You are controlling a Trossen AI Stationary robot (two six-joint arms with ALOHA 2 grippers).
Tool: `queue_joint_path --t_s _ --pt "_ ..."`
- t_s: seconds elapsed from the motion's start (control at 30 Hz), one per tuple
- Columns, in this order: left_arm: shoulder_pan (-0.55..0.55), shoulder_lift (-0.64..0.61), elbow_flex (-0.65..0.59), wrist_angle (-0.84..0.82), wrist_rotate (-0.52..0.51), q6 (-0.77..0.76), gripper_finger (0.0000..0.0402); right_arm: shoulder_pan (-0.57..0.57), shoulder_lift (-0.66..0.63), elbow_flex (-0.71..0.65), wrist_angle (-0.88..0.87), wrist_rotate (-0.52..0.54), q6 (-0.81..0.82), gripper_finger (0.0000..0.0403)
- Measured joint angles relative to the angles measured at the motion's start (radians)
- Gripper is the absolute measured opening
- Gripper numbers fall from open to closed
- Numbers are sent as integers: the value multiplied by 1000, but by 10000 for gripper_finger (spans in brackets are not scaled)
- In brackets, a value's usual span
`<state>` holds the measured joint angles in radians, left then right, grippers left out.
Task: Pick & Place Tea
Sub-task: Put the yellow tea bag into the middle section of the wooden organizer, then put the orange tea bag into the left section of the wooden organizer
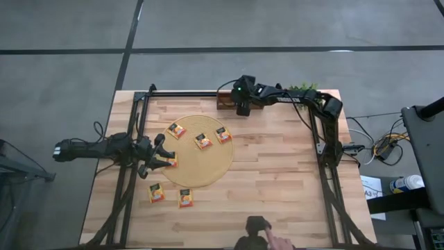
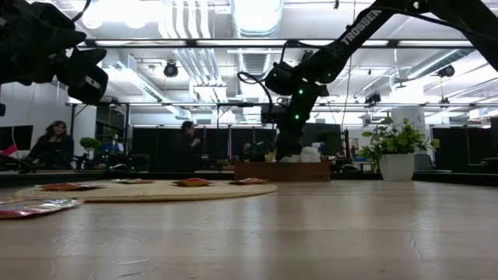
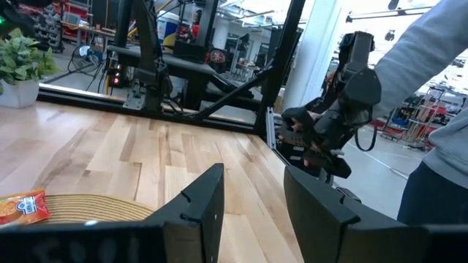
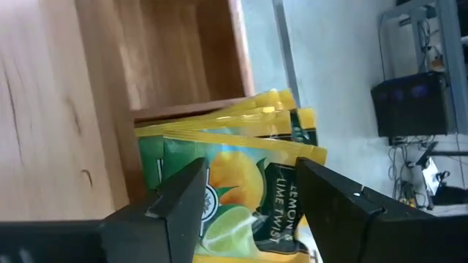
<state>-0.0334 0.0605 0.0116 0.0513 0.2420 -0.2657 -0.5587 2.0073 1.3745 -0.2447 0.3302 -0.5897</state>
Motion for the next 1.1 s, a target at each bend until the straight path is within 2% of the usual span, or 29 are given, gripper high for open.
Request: queue_joint_path --t_s 0.63,0.83,1.1 --pt "0 0 0 0 0 0 138 33 6 1 -23 -61 9 207" --pt "0 0 0 0 0 0 138 33 1 1 -36 -44 19 207" --pt "0 0 0 0 0 0 138 39 -107 26 -33 -65 160 207"
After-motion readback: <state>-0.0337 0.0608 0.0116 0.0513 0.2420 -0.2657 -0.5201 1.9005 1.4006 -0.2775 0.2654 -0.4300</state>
